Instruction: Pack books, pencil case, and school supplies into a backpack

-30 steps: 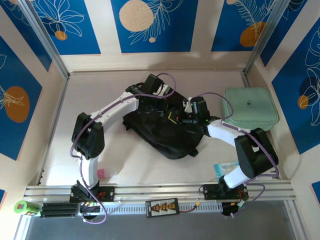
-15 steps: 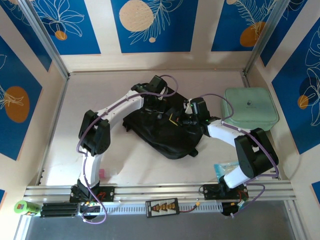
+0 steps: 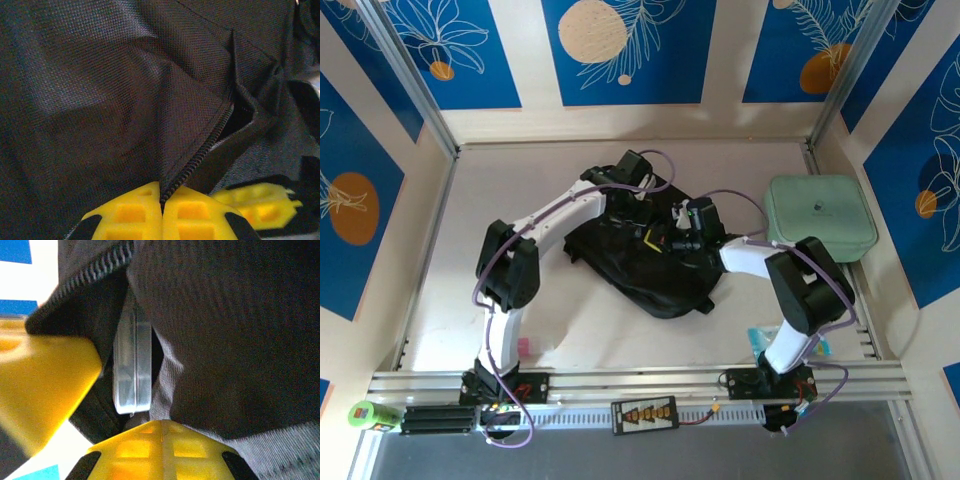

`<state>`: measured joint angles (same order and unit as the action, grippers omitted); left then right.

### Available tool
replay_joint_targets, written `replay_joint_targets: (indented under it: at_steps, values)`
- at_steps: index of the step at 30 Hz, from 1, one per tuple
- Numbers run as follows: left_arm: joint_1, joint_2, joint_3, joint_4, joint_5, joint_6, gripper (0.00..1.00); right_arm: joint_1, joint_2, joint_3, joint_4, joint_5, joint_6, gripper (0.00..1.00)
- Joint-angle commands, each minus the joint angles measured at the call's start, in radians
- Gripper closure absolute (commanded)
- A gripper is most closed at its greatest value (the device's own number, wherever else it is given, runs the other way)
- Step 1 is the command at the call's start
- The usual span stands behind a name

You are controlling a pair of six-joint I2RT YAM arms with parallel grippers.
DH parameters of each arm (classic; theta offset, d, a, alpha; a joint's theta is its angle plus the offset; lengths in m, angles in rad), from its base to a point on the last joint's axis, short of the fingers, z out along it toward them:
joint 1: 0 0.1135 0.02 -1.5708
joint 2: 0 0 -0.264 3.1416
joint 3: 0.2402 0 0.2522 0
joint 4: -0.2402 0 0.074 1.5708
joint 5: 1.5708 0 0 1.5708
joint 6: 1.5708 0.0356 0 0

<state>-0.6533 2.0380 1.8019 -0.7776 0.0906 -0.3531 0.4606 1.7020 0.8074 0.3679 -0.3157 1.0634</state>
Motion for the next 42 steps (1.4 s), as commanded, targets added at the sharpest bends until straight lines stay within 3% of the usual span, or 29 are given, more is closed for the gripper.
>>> replay_joint_targets:
  at_steps: [1, 7, 12, 16, 18, 20, 25, 29, 34, 42]
  values:
    - [0.038, -0.071, -0.039, 0.044, 0.097, -0.05, 0.96, -0.011, 0.047, 0.031, 0.137, -0.058, 0.033, 0.94]
    - [0.067, -0.082, -0.087, 0.115, 0.209, -0.106, 0.97, 0.015, 0.142, 0.076, 0.215, -0.058, 0.08, 0.94]
    - [0.079, -0.083, -0.099, 0.13, 0.229, -0.126, 0.96, 0.026, 0.191, 0.093, 0.302, -0.091, 0.13, 0.94]
    - [0.099, -0.099, -0.124, 0.151, 0.235, -0.146, 0.91, 0.012, 0.126, 0.04, 0.263, -0.081, 0.108, 0.94]
    - [0.111, -0.111, -0.141, 0.167, 0.252, -0.158, 0.83, -0.005, 0.057, -0.016, 0.229, -0.062, 0.083, 0.92]
    - [0.125, -0.127, -0.158, 0.18, 0.266, -0.167, 0.68, -0.022, -0.045, -0.062, 0.132, -0.023, 0.032, 0.89]
    - [0.162, -0.213, -0.249, 0.246, 0.278, -0.204, 0.45, -0.036, -0.275, -0.074, -0.256, 0.155, -0.146, 0.77]
    - [0.202, -0.341, -0.399, 0.319, 0.236, -0.256, 0.36, -0.037, -0.365, -0.029, -0.439, 0.219, -0.257, 0.57]
    - [0.271, -0.508, -0.614, 0.369, 0.184, -0.321, 0.32, 0.039, -0.334, 0.154, -0.672, 0.329, -0.451, 0.44]
    - [0.442, -0.707, -0.869, 0.397, 0.181, -0.374, 0.25, 0.238, -0.094, 0.511, -0.934, 0.417, -0.897, 0.47]
